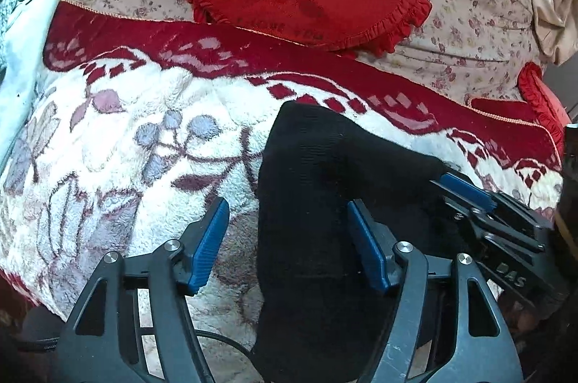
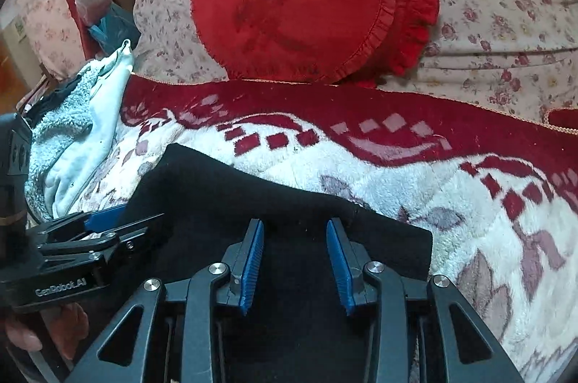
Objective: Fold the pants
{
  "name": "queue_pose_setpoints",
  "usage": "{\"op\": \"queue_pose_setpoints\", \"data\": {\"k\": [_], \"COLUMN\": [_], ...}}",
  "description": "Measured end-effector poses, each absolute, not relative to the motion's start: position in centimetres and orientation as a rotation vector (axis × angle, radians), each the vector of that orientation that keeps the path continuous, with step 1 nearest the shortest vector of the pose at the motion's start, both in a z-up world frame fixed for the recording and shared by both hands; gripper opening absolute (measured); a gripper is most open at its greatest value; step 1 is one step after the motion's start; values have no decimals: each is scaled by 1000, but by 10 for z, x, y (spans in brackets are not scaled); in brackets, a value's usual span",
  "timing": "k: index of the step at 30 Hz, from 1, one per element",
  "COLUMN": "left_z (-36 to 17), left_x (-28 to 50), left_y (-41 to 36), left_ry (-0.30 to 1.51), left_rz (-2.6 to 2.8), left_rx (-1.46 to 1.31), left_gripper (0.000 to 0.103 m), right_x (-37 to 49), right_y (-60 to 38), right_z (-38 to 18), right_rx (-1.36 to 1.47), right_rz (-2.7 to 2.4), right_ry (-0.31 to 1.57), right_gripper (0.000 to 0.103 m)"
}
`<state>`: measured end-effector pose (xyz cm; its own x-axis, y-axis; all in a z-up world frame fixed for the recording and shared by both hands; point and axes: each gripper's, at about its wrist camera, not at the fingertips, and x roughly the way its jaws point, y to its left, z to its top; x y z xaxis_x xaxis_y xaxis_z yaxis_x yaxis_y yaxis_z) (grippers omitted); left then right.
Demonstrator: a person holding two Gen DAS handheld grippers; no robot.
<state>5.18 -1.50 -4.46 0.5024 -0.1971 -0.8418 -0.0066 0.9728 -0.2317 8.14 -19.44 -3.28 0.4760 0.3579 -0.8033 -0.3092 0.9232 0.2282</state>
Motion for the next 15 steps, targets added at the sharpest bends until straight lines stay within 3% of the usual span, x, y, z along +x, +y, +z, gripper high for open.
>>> {"op": "queue_pose_setpoints", "data": {"k": [8,15], "left_z": [-40,-41], "left_x": [42,36], "left_y": [-19,-26], "left_ry": [1029,1018], "left_rz": [-110,-106], "left_rx": [-192,-179], "left_gripper": [68,68], "right_x": [27,-14], "right_y": [-201,-206], "right_z": [-6,-31], "right_rx": [2,-45], "right_rz": [405,398], "right_ry": [971,974], "right_gripper": [35,36]}}
